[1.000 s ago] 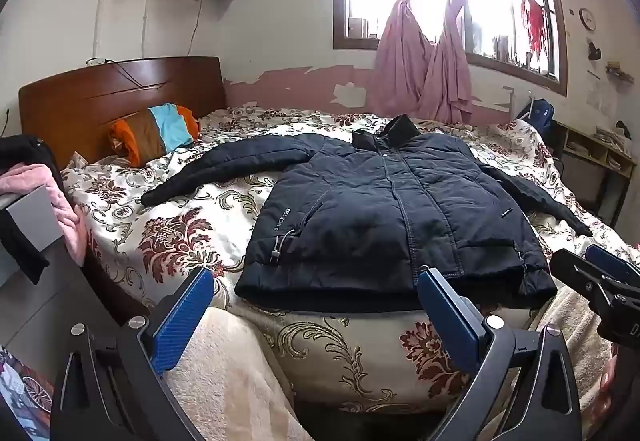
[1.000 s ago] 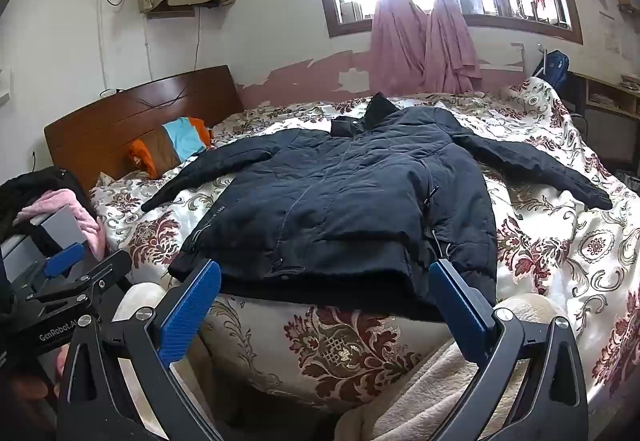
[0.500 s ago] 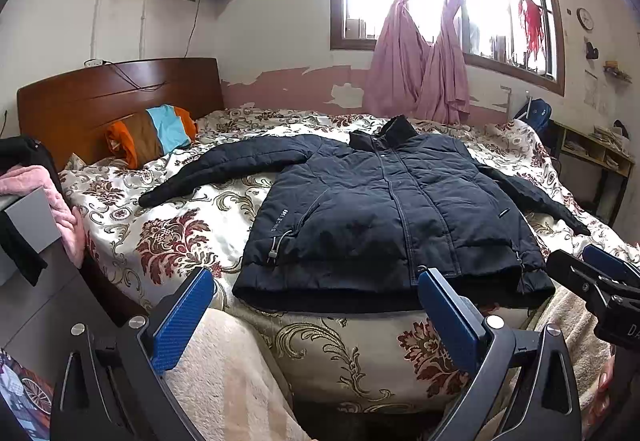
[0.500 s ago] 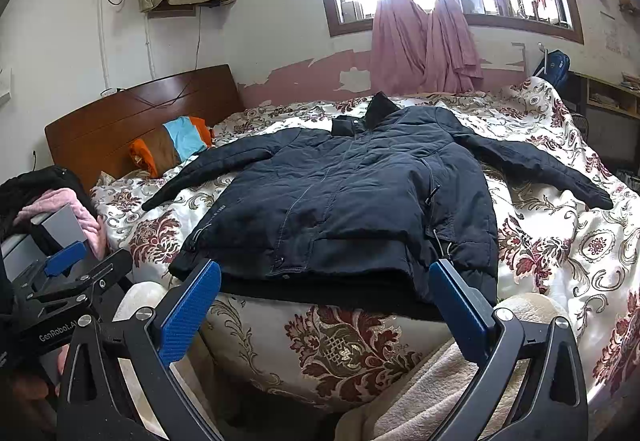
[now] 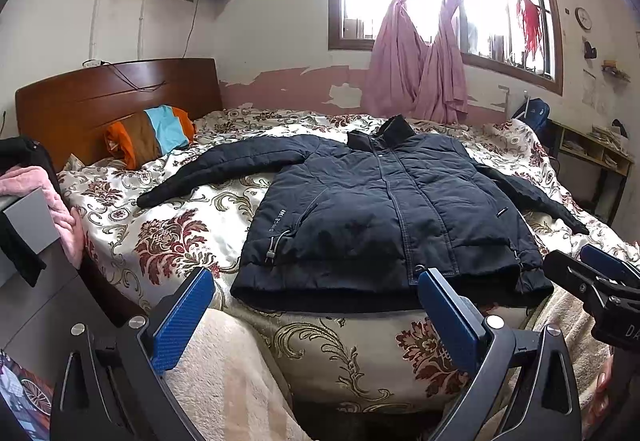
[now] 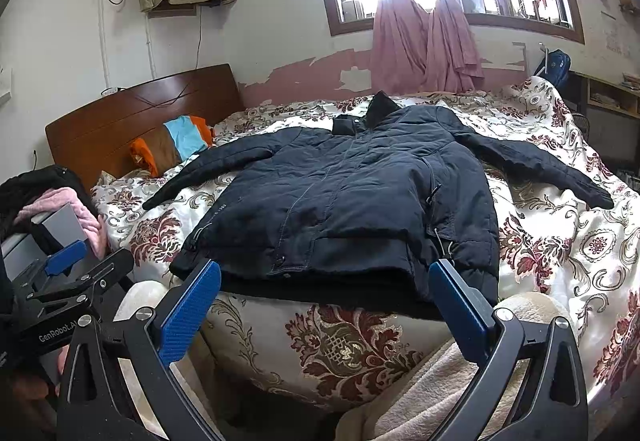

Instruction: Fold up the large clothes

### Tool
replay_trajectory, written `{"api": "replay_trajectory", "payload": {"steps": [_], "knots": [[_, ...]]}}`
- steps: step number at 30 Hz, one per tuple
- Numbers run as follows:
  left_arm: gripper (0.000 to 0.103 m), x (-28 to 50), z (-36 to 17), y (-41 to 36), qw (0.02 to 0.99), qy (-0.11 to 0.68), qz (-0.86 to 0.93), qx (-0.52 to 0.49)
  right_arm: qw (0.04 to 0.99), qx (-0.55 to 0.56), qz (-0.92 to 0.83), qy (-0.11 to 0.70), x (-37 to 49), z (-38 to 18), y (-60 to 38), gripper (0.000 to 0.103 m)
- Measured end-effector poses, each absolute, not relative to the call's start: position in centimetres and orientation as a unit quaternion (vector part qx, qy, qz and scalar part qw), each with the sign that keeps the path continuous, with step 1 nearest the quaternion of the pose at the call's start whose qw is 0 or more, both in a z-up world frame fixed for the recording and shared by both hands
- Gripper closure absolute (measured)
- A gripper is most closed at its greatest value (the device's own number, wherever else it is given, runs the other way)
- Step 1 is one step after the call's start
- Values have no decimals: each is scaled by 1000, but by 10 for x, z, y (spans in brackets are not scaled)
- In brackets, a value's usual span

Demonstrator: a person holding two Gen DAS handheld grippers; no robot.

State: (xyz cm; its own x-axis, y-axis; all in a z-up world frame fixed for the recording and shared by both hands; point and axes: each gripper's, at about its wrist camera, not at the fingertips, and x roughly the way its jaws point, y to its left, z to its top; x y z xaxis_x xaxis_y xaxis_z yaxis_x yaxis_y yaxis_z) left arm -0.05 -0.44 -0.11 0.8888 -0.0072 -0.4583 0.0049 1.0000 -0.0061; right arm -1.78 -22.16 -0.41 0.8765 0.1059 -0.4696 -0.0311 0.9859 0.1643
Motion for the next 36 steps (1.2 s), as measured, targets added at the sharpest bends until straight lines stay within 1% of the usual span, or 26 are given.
{"api": "replay_trajectory", "payload": {"steps": [36], "knots": [[0,-1,-1,-5,972,235,-2,-2,965,76,37,247,-19,-5,-218,1]]}}
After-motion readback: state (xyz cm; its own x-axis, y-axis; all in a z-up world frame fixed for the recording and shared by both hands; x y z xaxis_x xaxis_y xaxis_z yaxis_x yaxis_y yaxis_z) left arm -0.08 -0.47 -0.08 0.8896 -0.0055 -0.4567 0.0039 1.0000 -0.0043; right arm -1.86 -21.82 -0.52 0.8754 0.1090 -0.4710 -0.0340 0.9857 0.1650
